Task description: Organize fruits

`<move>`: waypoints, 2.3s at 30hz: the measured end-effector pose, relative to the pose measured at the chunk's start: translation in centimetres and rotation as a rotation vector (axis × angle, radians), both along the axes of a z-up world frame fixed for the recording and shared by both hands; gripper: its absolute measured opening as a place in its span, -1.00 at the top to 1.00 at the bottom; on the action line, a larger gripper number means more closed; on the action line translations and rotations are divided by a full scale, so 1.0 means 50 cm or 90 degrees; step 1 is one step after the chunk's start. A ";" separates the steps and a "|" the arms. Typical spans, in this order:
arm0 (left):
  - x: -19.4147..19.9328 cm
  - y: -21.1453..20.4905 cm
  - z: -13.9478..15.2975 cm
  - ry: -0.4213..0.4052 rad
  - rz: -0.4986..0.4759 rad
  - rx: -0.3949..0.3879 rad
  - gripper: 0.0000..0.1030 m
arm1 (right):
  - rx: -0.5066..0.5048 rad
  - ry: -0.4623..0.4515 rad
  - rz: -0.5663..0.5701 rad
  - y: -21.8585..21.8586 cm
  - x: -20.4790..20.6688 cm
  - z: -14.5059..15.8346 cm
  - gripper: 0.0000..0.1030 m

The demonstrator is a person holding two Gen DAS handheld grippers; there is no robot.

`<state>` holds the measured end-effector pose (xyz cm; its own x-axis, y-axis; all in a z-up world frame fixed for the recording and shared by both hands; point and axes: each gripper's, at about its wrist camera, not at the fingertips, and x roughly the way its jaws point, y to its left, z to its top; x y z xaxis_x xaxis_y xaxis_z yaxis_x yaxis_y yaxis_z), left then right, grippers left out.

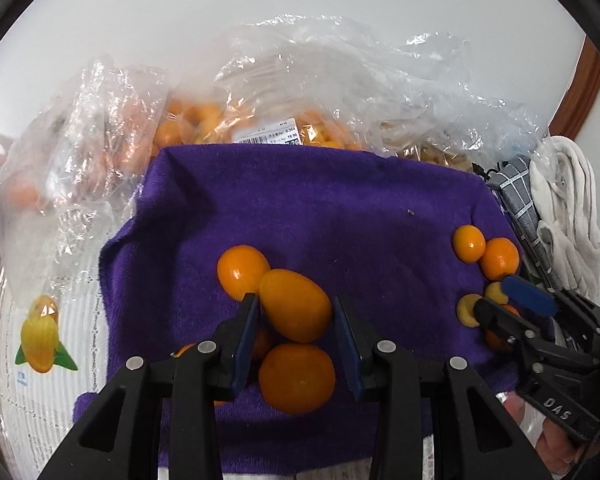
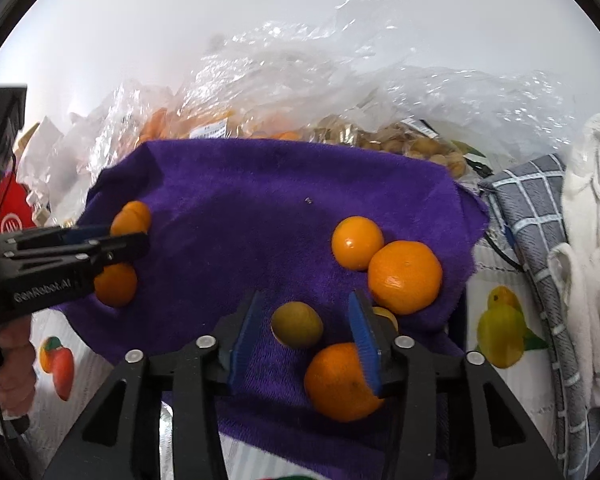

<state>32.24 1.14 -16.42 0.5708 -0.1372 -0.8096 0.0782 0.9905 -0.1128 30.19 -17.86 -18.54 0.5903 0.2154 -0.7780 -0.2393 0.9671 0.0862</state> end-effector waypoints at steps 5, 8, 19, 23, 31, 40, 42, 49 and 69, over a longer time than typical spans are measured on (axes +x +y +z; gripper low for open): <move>-0.042 0.020 0.053 -0.035 0.011 0.023 -0.14 | -0.010 -0.003 -0.037 -0.028 -0.026 0.049 -0.09; -0.087 0.037 0.095 -0.058 0.021 0.028 -0.18 | -0.003 -0.013 -0.064 -0.056 -0.056 0.088 -0.30; -0.319 0.023 0.188 -0.111 0.026 0.041 -0.60 | -0.008 -0.044 -0.089 -0.106 -0.256 0.195 -0.70; -0.410 -0.001 0.209 -0.135 0.018 0.057 -0.67 | -0.007 -0.067 -0.086 -0.109 -0.347 0.223 -0.88; -0.547 -0.030 0.235 -0.179 0.030 0.040 -0.83 | -0.019 -0.089 -0.115 -0.118 -0.467 0.241 -0.97; -0.632 -0.044 0.244 -0.206 0.043 0.028 -0.84 | -0.020 -0.122 -0.137 -0.130 -0.559 0.255 -0.98; -0.643 -0.046 0.244 -0.209 0.042 0.026 -0.84 | -0.017 -0.126 -0.136 -0.132 -0.571 0.258 -0.98; -0.669 -0.057 0.256 -0.228 0.039 0.042 -0.84 | -0.016 -0.137 -0.146 -0.144 -0.597 0.265 -0.98; -0.679 -0.064 0.263 -0.231 0.036 0.046 -0.84 | -0.021 -0.154 -0.144 -0.144 -0.621 0.276 -0.98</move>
